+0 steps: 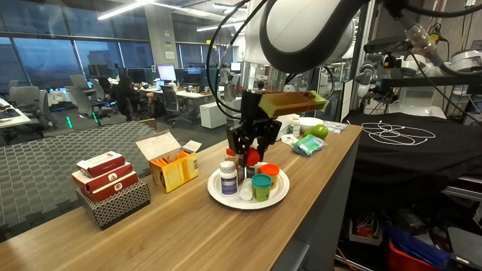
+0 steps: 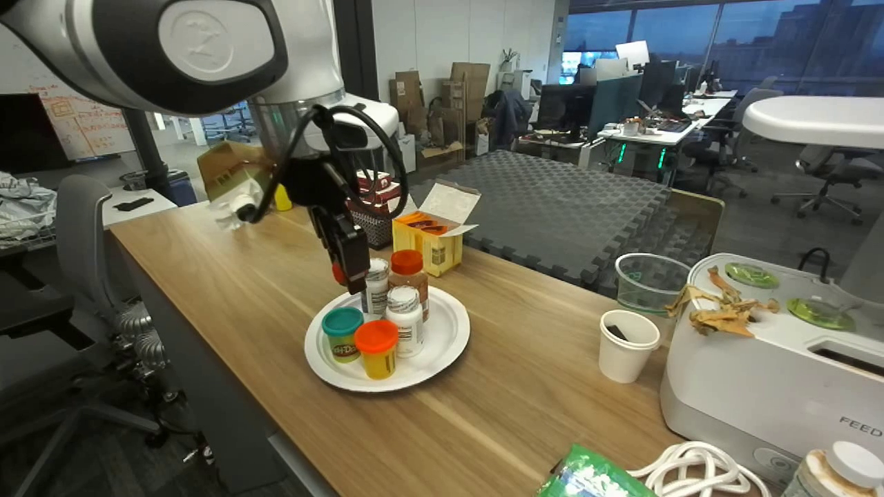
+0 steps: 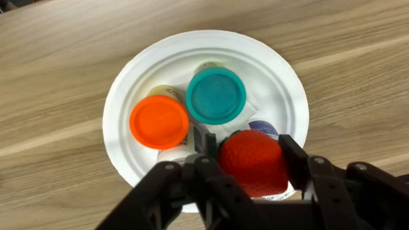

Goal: Put the bottles on the tray

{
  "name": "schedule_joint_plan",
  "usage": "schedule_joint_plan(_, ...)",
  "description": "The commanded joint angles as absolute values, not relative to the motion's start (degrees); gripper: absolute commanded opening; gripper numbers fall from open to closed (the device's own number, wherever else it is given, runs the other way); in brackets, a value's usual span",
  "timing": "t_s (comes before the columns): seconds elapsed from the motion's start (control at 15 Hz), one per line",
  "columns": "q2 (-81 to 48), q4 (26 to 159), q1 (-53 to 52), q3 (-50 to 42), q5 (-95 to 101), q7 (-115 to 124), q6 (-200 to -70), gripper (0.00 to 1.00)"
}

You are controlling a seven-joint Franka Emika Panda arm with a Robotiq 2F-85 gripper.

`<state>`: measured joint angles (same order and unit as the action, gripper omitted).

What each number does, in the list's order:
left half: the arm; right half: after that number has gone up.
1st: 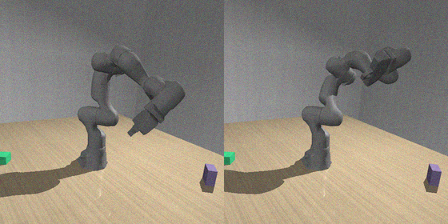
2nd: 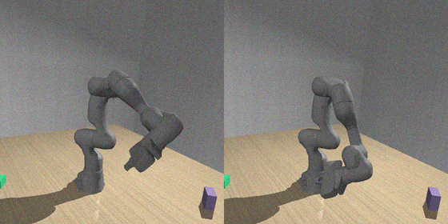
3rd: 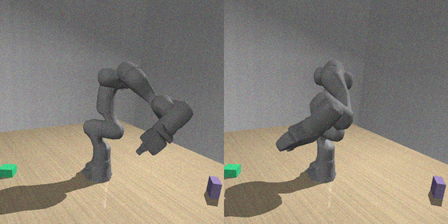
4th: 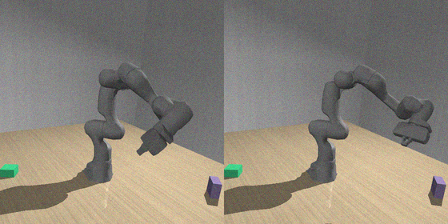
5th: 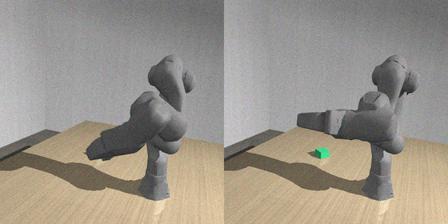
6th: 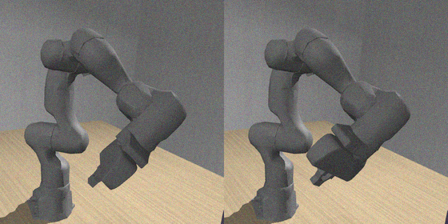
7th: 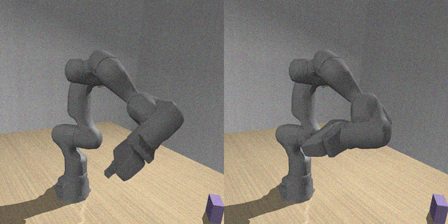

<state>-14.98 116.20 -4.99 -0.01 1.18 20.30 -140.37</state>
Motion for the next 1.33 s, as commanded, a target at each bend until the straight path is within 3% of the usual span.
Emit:
schedule_joint_plan(0.0, -17.54, 112.82, -4.02, -0.11, 0.08, 17.46, -141.54, 0.26)
schedule_joint_plan(0.53, -20.38, 109.34, -3.24, 0.12, -1.50, 14.67, -140.71, 0.26)
schedule_joint_plan(0.73, -19.52, 109.89, -3.31, -0.11, -1.26, 14.65, -140.78, 0.78)
schedule_joint_plan(0.93, -18.59, 110.40, -3.24, -0.24, -1.24, 14.75, -141.22, 0.99)
schedule_joint_plan(1.27, -17.05, 110.66, -3.34, -0.30, -0.95, 14.81, -141.59, 1.00)
